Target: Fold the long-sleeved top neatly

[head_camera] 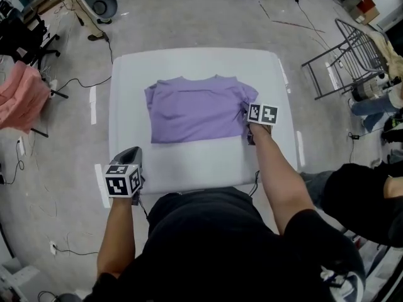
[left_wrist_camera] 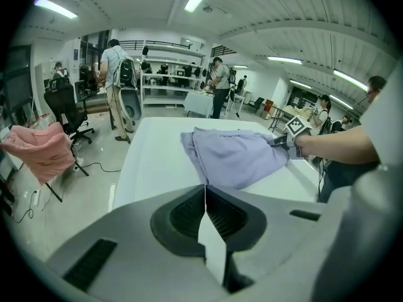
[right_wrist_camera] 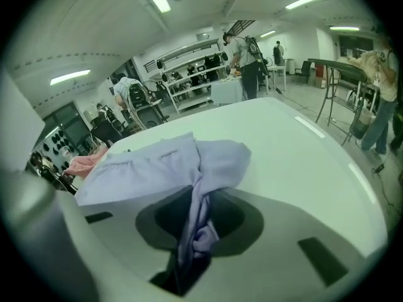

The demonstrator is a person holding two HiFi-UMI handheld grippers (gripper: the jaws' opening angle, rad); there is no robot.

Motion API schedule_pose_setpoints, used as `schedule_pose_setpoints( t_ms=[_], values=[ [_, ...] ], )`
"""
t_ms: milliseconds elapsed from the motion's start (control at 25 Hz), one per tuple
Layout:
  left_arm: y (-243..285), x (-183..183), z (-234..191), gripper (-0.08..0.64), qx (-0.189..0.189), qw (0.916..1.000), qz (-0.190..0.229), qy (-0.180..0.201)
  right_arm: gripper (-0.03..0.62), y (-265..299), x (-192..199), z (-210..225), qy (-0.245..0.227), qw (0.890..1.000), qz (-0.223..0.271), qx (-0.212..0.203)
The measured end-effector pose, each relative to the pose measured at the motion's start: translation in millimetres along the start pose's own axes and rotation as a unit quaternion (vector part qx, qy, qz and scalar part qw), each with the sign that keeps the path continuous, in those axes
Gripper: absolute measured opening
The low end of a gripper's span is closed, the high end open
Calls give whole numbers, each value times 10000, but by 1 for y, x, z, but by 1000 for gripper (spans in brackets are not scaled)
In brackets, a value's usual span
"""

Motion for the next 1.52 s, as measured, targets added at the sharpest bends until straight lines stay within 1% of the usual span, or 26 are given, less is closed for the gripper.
schedule_pose_setpoints(
  t_ms=[80,160,240,400,480,600,720,800,920,1000,1040,1160,1280,1360,1400,1440,1520],
  values=[
    [0,0,1,9,23,10000,4,9,69,-3,-2,3,182,9996,3,-199],
    [-1,-1,0,9,48,10000,21,21,64,-10,-9,5,255,9992,67,-301],
    [-1,-3,-3,9,76,10000,48,29,64,-21,-20,4,171,9994,145,-276],
    [1,-5,-10,9,170,9998,114,73,64,-47,-46,-10,-137,9997,192,-37],
    [1,-5,-10,9,240,9995,151,105,66,-63,-59,-29,-310,9992,231,-26],
    [-2,-6,-7,9,344,9991,198,163,70,-83,-76,-70,-695,9969,351,-96],
    [-6,-8,-5,9,469,9984,240,222,74,-93,-88,-122,-1079,9930,423,-219],
    [-9,-9,-8,9,534,9979,274,234,77,-92,-89,-162,-1264,9904,416,-364],
    [-16,-8,-13,9,584,9975,352,207,84,-74,-80,-220,-1319,9878,401,-717],
    [-21,-6,-15,9,599,9973,390,193,83,-51,-67,-251,-1161,9884,338,-915],
    [-23,-5,-16,9,608,9972,397,185,84,-37,-59,-262,-1065,9895,278,-940],
    [-31,2,-19,9,628,9972,387,152,83,6,-33,-284,-950,9926,29,-753],
    [-41,11,-25,9,601,9974,379,99,88,39,-12,-301,-1104,9929,-164,-402],
    [-48,16,-30,9,568,9977,361,35,104,56,-1,-308,-1266,9913,-281,-213],
    [-50,19,-32,9,556,9979,346,11,117,62,4,-311,-1381,9896,-366,-170],
    [-53,22,-33,9,546,9980,328,-4,147,68,10,-315,-1518,9871,-470,-178],
    [-57,28,-35,9,538,9981,295,-6,241,75,21,-325,-1795,9812,-624,-331]
  ],
)
Point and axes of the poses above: the fingertips, and each gripper's own axes: y forward along the fingers, z to its right, x out of its underside, the point moved 3 cm from there along -y, backward along the fingers, and after that the axes turned 7 degrees about -x, right-handed, at the moved point
